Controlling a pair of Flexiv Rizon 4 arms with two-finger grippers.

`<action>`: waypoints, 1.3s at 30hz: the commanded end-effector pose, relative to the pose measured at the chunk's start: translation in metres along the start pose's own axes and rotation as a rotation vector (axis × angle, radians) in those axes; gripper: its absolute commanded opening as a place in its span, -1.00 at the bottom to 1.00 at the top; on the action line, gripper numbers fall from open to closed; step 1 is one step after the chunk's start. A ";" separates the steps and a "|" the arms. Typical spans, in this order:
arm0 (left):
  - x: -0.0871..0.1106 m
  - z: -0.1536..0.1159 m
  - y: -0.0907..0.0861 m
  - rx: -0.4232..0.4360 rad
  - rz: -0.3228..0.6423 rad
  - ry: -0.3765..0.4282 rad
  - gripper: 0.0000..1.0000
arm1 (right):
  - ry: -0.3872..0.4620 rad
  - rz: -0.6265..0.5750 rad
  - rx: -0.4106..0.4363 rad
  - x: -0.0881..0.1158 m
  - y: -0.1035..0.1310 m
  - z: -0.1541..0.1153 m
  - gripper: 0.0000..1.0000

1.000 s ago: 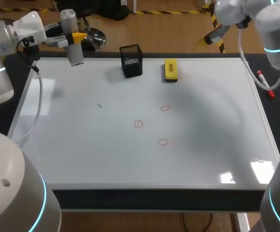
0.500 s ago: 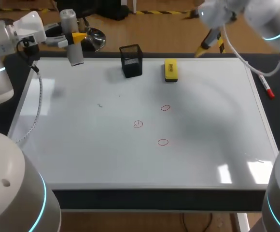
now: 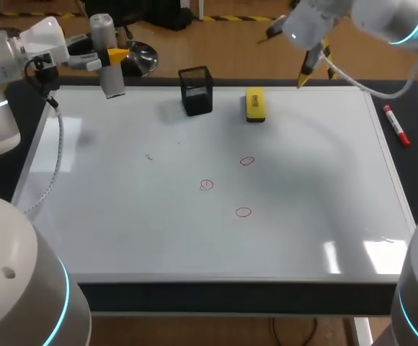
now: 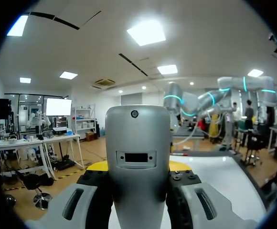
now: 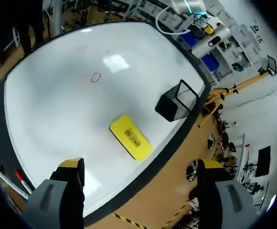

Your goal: Pick up the inspection probe, press it on each red-marked spot on the whiteboard one by one, put down the probe, pick up the eraser, and wipe off all the red marks.

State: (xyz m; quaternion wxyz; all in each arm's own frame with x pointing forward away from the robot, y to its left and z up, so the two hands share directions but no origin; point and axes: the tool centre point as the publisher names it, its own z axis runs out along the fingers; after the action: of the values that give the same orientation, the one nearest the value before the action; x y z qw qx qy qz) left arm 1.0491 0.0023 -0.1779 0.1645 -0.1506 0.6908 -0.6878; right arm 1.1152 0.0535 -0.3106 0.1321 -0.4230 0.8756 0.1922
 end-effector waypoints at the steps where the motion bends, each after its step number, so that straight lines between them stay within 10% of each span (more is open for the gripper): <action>1: 0.000 0.000 0.000 0.003 0.002 -0.001 -1.00 | 0.640 -0.678 0.129 -0.005 -0.004 0.008 1.00; 21: 0.000 0.000 0.000 0.003 0.002 -0.001 -1.00 | 0.641 -0.947 0.079 0.000 0.004 0.055 1.00; 39: 0.000 0.000 0.000 0.003 0.002 -0.001 -1.00 | 0.654 -0.743 0.013 -0.003 -0.003 0.087 1.00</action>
State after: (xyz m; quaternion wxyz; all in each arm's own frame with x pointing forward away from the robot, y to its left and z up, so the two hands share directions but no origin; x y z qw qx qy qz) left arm 1.0491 0.0024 -0.1778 0.1644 -0.1506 0.6909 -0.6877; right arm 1.1157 0.0858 -0.3818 -0.0350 -0.7495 0.6610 0.0112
